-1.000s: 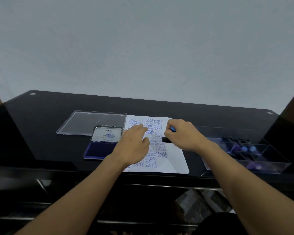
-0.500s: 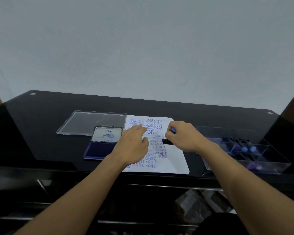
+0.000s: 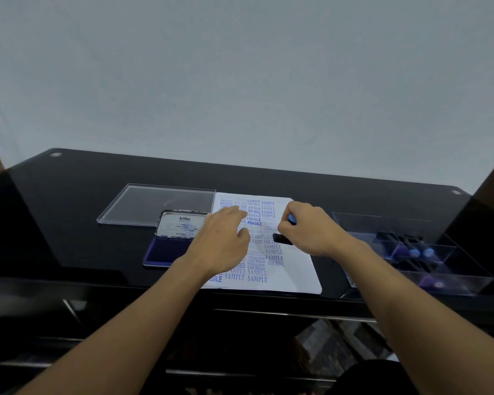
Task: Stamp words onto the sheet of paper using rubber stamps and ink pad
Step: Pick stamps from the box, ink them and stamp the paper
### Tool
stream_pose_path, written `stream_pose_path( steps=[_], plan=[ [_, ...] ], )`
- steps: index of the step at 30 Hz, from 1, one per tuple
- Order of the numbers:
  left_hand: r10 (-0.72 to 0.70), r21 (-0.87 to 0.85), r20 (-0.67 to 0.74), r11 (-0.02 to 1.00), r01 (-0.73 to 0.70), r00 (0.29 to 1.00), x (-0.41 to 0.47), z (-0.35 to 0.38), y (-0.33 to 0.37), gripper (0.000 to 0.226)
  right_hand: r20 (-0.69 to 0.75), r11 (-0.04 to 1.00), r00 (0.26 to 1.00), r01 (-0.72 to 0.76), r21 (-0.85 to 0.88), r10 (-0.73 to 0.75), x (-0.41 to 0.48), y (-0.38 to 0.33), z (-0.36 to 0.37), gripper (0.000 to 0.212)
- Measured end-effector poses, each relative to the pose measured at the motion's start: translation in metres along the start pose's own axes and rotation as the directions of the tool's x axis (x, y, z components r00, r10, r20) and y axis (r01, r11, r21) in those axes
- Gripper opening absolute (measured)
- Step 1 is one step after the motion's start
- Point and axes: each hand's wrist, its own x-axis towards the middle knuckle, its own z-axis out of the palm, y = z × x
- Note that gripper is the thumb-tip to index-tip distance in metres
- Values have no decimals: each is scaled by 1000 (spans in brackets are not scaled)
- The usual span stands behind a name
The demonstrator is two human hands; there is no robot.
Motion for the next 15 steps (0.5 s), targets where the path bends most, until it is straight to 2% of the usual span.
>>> stream_pose_path(
  steps=[8, 15],
  plan=[
    [-33, 13, -21, 999, 34, 999, 1, -17, -20, 46, -1, 999, 999, 45, -3, -45, 12, -21, 8, 16],
    [-56, 21, -96, 998, 58, 994, -12, -45, -48, 39, 1, 994, 994, 105, 38, -105, 26, -54, 23, 31]
  ],
)
